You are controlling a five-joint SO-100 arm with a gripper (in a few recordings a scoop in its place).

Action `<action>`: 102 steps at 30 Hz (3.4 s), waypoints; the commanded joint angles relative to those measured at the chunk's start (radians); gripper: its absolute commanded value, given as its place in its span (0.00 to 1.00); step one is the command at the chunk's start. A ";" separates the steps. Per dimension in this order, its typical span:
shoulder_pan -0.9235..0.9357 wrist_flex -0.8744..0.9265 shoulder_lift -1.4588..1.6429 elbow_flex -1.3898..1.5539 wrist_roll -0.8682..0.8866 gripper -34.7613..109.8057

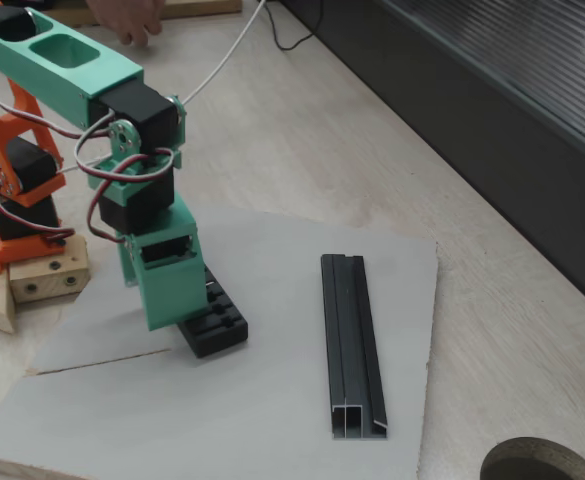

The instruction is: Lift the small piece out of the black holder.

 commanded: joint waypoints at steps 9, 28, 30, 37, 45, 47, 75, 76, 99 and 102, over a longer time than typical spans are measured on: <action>0.017 -0.005 0.046 0.002 0.008 0.62; 0.018 -0.006 0.046 -0.048 0.006 0.62; 0.018 -0.006 0.046 -0.057 0.006 0.62; 0.018 -0.005 0.048 -0.057 0.005 0.53; 0.018 0.008 0.048 -0.049 -0.003 0.49; 0.018 0.009 0.048 -0.043 -0.005 0.49; 0.097 0.012 0.049 -0.041 -0.008 0.49; 0.098 0.012 0.051 -0.041 -0.008 0.49; 0.086 -0.003 0.114 0.017 0.003 0.49; 0.086 -0.003 0.114 0.017 0.005 0.49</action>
